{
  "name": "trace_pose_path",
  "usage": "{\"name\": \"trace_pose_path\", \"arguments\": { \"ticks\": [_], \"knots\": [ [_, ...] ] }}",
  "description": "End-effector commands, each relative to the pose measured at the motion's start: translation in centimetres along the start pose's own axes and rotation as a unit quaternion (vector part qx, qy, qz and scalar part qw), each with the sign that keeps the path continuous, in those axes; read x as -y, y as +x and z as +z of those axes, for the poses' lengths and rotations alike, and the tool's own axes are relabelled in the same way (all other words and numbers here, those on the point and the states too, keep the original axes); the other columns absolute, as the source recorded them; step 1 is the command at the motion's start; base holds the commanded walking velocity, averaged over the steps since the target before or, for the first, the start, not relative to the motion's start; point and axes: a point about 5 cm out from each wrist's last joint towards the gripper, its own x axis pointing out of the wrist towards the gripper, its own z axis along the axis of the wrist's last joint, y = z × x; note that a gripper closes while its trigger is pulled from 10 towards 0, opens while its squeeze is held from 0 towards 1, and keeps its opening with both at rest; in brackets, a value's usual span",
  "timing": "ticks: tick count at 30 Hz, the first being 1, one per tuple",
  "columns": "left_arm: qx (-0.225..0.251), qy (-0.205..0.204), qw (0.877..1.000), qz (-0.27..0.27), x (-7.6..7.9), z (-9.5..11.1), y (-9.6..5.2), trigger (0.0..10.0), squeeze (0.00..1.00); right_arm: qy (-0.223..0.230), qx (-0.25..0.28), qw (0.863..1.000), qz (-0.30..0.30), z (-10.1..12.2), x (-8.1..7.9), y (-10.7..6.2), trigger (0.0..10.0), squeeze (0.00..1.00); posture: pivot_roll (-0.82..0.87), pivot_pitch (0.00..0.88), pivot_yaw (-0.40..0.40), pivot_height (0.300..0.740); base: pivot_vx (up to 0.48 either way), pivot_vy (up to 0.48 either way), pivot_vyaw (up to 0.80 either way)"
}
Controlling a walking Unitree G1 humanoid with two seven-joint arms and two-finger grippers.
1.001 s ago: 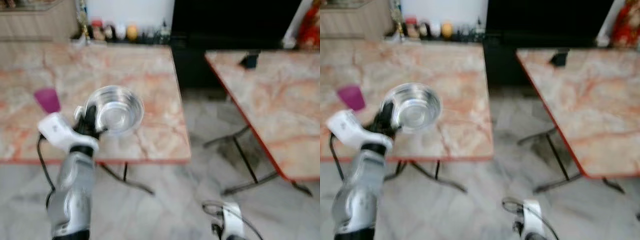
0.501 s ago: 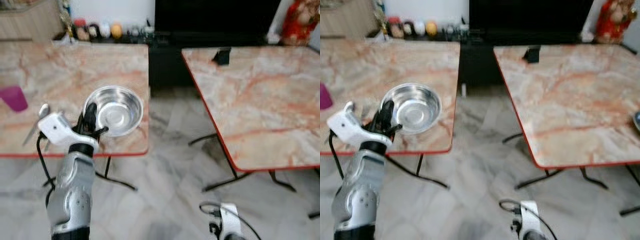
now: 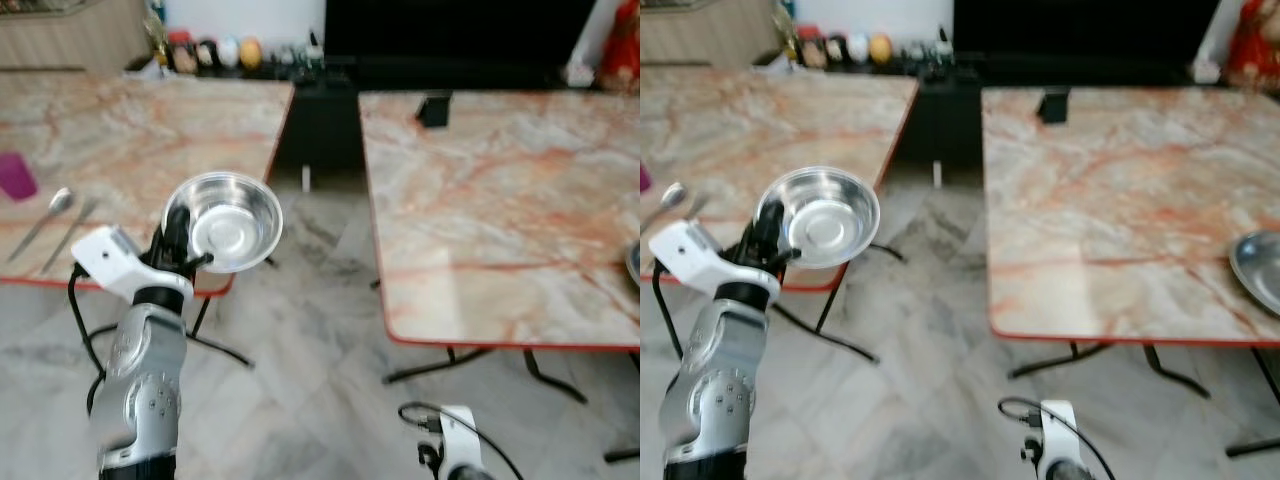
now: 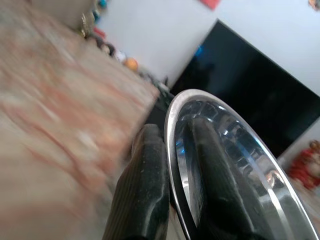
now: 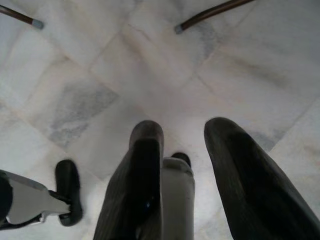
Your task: Setting the table
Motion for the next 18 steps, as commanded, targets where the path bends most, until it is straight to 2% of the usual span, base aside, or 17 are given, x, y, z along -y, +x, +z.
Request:
{"name": "trace_pose_path", "arguments": {
  "ticks": [1, 18],
  "knots": [
    [0.000, 0.000, 1.000, -0.016, 0.50, 0.11, 0.08, 10.0, 0.00, 0.002, -0.001, 1.000, -0.006, -0.07, 0.40, -0.06, 10.0, 0.00, -0.02, 0.000, 0.009, 0.707, 0.000, -0.416, 0.00],
    [0.003, 0.002, 1.000, -0.014, 0.63, 0.22, 0.48, 10.0, 0.00, 0.016, 0.004, 1.000, -0.010, 0.18, 0.41, -0.02, 10.0, 0.00, -0.03, 0.000, 0.006, 0.707, 0.000, -0.416, 0.00]
  ]
}}
